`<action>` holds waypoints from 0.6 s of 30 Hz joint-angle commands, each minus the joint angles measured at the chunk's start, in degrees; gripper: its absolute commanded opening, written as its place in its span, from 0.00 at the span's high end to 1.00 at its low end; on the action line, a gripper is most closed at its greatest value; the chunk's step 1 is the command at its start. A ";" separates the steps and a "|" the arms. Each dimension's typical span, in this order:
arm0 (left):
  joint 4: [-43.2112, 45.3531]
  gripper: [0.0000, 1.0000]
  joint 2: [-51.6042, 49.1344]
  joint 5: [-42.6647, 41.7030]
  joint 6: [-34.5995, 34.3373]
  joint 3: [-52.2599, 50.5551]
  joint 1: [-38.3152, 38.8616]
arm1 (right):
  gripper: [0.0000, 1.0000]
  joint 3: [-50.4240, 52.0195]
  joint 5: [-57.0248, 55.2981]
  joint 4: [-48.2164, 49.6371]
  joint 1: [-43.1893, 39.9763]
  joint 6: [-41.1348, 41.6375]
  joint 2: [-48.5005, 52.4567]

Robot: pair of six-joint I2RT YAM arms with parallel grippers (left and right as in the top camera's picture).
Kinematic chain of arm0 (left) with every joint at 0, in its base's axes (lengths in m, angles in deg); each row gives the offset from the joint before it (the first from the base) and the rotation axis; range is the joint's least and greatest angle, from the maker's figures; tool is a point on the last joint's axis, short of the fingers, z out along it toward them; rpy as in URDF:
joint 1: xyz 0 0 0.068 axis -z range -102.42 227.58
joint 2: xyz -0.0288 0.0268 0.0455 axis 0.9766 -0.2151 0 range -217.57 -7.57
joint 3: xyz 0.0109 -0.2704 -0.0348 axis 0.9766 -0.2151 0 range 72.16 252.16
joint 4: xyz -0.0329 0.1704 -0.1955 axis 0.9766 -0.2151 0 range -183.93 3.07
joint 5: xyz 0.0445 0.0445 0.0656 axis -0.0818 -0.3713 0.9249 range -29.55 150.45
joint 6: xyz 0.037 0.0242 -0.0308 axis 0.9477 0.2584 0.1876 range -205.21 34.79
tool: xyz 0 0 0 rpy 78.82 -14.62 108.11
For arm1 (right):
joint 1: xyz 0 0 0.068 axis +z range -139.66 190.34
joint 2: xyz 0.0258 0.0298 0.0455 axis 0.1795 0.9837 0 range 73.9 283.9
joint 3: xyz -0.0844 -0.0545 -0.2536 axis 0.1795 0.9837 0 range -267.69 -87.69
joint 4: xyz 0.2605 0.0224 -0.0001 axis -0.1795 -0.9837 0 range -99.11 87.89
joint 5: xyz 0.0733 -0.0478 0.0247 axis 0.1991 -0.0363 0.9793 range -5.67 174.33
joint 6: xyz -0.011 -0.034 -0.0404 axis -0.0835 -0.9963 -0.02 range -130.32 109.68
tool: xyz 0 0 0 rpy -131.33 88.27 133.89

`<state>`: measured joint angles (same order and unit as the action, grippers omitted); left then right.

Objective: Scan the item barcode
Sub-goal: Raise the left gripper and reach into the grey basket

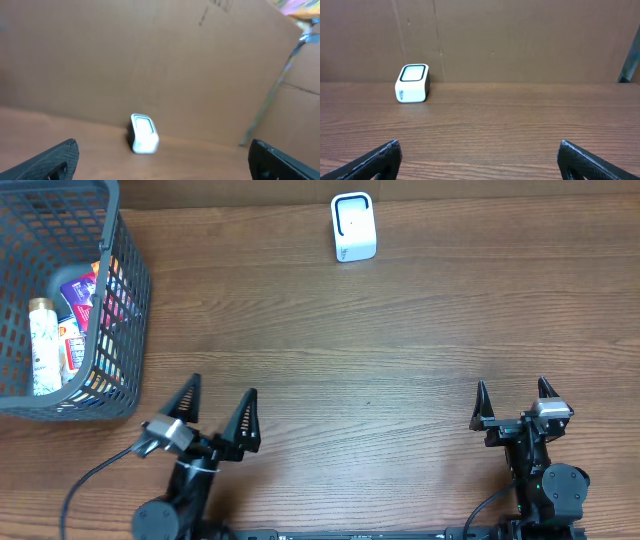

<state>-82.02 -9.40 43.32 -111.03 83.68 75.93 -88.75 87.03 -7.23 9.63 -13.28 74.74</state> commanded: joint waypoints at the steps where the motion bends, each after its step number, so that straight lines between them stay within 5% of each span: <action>1: -2.75 0.00 -3.78 6.05 8.68 9.20 -0.22 | 0.00 0.59 -0.07 0.44 0.22 0.11 -0.68; 6: -22.51 0.00 -18.60 8.00 10.62 28.63 -0.22 | 0.00 0.59 -0.07 0.44 0.22 0.11 -0.68; 10: -40.54 0.00 -36.11 -2.51 21.86 48.02 -0.22 | 0.00 0.59 -0.07 0.44 0.22 0.11 -0.68; 13: -46.23 0.00 -45.16 -7.54 27.61 58.21 -0.22 | 0.00 0.59 -0.07 0.44 0.22 0.11 -0.68; 18: -58.86 0.00 -59.43 1.29 21.70 77.92 -1.53 | 0.00 0.59 -0.07 0.44 0.22 0.11 -0.68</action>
<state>-136.69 -62.99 41.73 -89.48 151.38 75.67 -88.75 87.07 -7.26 9.63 -13.30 74.66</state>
